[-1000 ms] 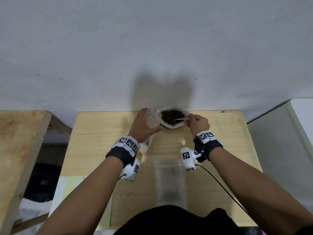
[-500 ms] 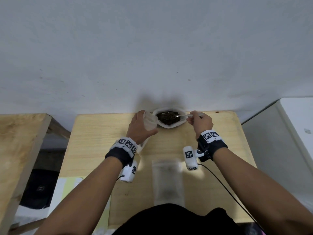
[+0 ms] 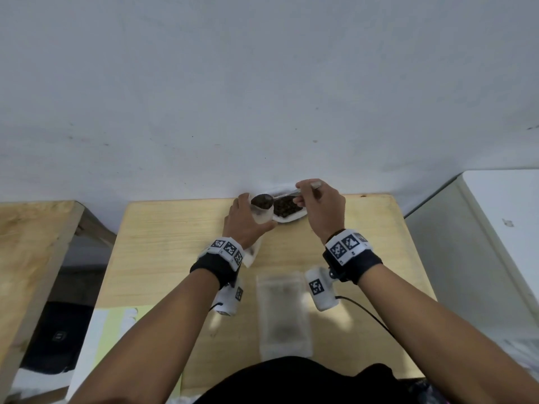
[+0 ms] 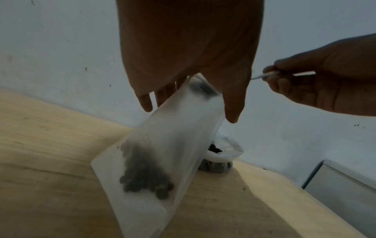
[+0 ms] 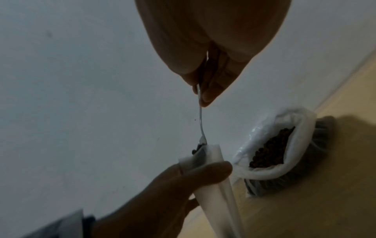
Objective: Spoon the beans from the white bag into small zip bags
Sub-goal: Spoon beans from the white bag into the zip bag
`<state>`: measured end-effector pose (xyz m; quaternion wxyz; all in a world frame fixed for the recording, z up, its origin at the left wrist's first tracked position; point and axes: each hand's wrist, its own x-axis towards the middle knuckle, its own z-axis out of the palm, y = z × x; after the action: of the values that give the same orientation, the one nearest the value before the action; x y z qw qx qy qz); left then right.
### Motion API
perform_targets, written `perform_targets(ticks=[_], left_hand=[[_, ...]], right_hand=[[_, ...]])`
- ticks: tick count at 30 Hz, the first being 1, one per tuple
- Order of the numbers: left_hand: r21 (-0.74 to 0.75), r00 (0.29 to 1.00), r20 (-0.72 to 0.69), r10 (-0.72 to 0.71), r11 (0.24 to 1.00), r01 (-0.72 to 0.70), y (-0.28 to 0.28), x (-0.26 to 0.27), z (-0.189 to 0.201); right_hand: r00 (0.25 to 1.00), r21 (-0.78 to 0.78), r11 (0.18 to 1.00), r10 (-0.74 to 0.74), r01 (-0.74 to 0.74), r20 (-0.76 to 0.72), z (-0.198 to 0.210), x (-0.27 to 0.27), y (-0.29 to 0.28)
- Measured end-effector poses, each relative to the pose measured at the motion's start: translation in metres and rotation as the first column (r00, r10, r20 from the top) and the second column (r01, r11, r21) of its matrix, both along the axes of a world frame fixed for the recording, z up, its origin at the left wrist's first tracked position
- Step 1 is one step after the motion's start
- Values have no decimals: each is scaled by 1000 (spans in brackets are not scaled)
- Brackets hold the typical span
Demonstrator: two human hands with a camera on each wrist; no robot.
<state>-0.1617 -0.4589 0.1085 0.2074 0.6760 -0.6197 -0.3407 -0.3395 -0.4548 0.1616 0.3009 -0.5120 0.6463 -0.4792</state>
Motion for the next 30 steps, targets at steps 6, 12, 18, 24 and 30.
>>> perform_targets(ticks=[6,12,18,24,30], left_hand=[[9,999,42,23,1000,-24,-2,5,-1],[16,997,41,60,998,-61,-4,19,-3],[40,999,5,34,999,-34,-11,22,-4],[70,1000,-27,5,998,-3,-20,23,-6],[97,998,-60,-3,995,9,-25,22,-2]], right_hand=[[999,-41,999,-29,30,38,-3,-7,-2],[969,50,969,-243,241,38,-34,-38,-9],[964,81,961,-264,264,-7,-61,-41,-14],[978,293,933,-186,208,-98,-81,-30,-33],[990,502,854,-120,139,-70,-76,-20,-44]])
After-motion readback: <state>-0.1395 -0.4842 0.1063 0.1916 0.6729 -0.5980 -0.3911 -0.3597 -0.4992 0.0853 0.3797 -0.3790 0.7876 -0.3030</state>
